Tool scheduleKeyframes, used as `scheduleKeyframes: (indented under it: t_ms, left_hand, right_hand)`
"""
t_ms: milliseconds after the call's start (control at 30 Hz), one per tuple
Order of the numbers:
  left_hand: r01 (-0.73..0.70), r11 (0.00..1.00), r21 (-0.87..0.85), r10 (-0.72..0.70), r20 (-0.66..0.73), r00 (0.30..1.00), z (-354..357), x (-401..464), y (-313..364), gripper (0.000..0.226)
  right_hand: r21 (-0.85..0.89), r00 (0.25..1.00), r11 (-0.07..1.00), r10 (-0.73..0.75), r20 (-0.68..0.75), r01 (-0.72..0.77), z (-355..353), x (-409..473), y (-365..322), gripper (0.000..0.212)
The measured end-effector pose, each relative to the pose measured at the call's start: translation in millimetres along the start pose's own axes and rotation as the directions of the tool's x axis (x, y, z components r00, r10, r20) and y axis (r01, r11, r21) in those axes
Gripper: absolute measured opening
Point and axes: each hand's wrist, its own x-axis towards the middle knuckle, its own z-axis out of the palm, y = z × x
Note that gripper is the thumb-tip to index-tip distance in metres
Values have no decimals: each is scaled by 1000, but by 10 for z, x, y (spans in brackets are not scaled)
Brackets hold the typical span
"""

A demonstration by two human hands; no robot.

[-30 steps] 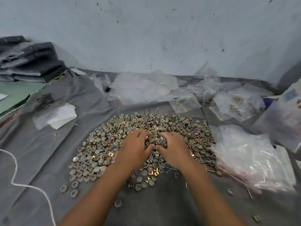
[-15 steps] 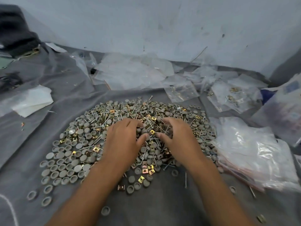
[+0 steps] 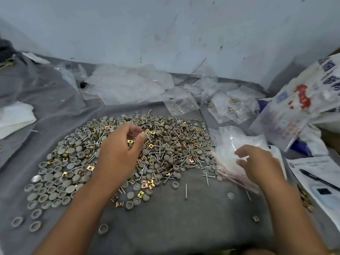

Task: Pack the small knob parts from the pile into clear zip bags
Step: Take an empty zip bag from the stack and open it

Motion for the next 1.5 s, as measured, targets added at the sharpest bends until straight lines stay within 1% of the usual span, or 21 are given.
scheduleKeyframes:
  t_ms: [67,167,233,300,367,433,500,567,633,700,800,833,900,967,1100,1133,1200,1267,1300,1400,1500]
  left_hand:
    - [6,1000,6,-6,1,1000,-6,4,-10,20]
    - [2,1000,11,-2,-4,1000,17,13,-12,16]
    - [-1,1000,19,1,7,1000,35,20,-19,15]
    - [-10,1000,24,10,20,1000,50,33,-33,15]
    - [-13,1000,24,12,32,999,60,38,-41,16]
    - [-10,1000,21,9,43,999,74,35,-45,16]
    - [-4,1000,13,3,54,999,83,25,-42,15]
    - [-3,1000,6,2,62,998,86,20,-39,15]
    - [-10,1000,5,10,63,998,91,12,-33,14]
    - [-15,1000,0,15,70,997,99,-4,-21,12]
    - [-33,999,-1,33,81,996,115,-20,-5,9]
    - [-39,999,-4,39,82,996,121,-24,4,9]
    - [-48,999,-11,49,77,996,130,-32,22,8]
    - [-59,998,-24,61,78,995,141,-46,45,8]
    - [-96,989,-111,105,79,991,135,-82,121,6]
    - [-114,982,-149,125,68,990,125,-92,155,8]
    - [-163,959,-232,180,53,982,114,-126,245,16]
    - [-197,939,-281,223,61,973,118,-165,328,25]
    - [-199,938,-283,222,51,974,120,-179,343,28]
    - [-163,967,-197,163,-19,987,54,-176,271,20]
    - [-149,989,-18,148,-63,987,-105,-117,133,12]
  right_hand:
    - [62,996,998,-13,-90,18,24,32,0,16]
    - [251,956,966,11,-293,65,-17,79,-22,12]
    - [331,875,930,22,-483,159,-90,90,-69,13]
    - [337,799,910,11,-601,241,-170,85,-138,16]
    - [237,824,946,-53,-564,223,-177,118,-172,16]
    - [79,906,986,-105,-410,150,-105,136,-190,20]
    - [69,962,991,-96,-256,117,-16,117,-204,21]
    - [87,977,989,-103,-185,121,46,86,-212,21]
    - [83,971,988,-107,-215,128,78,61,-220,20]
    - [70,947,993,-70,-314,97,56,27,-234,17]
    - [215,896,967,-28,-443,137,-12,-44,-280,14]
    - [327,886,925,-22,-464,194,-44,-81,-311,14]
    - [552,880,776,-6,-476,304,-115,-165,-421,15]
    - [669,881,648,-7,-473,364,-153,-226,-547,14]
    - [835,921,418,-8,-389,357,-107,-276,-743,12]
    - [844,922,388,-43,-385,370,-54,-308,-813,16]
    - [783,891,428,-167,-421,451,103,-423,-1022,22]
    - [667,826,488,-292,-483,563,270,-546,-1274,23]
    - [616,783,486,-346,-516,620,344,-593,-1388,22]
    - [522,712,486,-431,-554,701,471,-637,-1599,20]
    - [530,716,482,-488,-499,698,505,-596,-1677,14]
